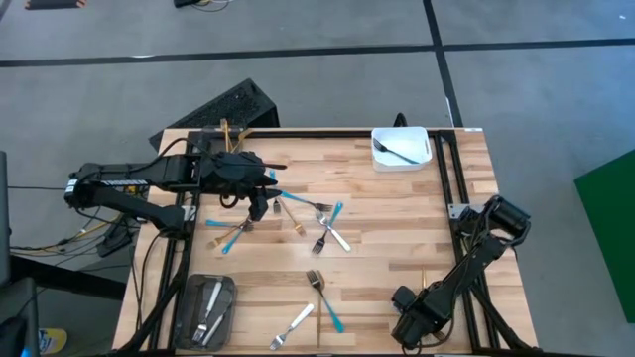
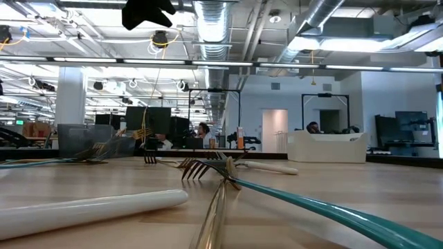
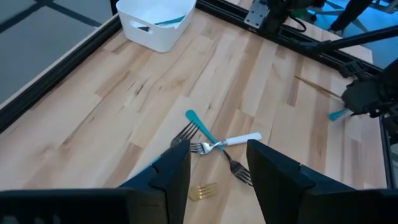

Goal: Sort silverware by color (type)
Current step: Put the blue fork into the white bin

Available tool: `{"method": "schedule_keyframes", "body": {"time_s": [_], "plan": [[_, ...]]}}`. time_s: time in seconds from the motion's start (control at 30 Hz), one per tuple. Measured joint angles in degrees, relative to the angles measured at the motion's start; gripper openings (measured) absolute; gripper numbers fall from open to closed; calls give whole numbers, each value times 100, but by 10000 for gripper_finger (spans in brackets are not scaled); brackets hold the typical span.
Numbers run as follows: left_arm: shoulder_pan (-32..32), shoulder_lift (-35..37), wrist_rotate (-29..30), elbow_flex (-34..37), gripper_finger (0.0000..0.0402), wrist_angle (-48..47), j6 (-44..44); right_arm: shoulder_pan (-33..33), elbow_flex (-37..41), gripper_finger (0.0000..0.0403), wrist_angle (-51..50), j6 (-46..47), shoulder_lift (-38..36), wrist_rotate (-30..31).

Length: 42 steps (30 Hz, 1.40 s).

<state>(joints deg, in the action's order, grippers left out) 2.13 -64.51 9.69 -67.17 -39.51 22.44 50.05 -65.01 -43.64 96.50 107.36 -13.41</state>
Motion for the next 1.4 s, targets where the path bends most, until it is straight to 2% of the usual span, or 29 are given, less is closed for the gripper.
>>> {"method": "schedule_keyframes", "body": {"time_s": [0.2,0.43,0.67,0.77,1.1,1.23,1.4], "plan": [[32,0,0,-1,144,60,-151,-77,-68,120,0,-11,146,-63],[198,0,16,0,144,148,-184,-77,-68,18,-126,-45,128,-33],[397,0,20,1,144,200,-291,-223,-23,25,-135,-124,-79,61],[477,0,14,1,144,289,-289,-406,-23,17,-159,-281,-378,413],[699,0,-22,1,144,509,-287,-1331,-40,15,-782,-1234,-1764,2482],[861,0,-17,1,144,675,-324,-1889,-40,15,-1424,-2080,-2212,3032],[1092,2,4,-1,144,770,-315,-2854,-40,14,-2130,-3659,-2548,3185]]}}
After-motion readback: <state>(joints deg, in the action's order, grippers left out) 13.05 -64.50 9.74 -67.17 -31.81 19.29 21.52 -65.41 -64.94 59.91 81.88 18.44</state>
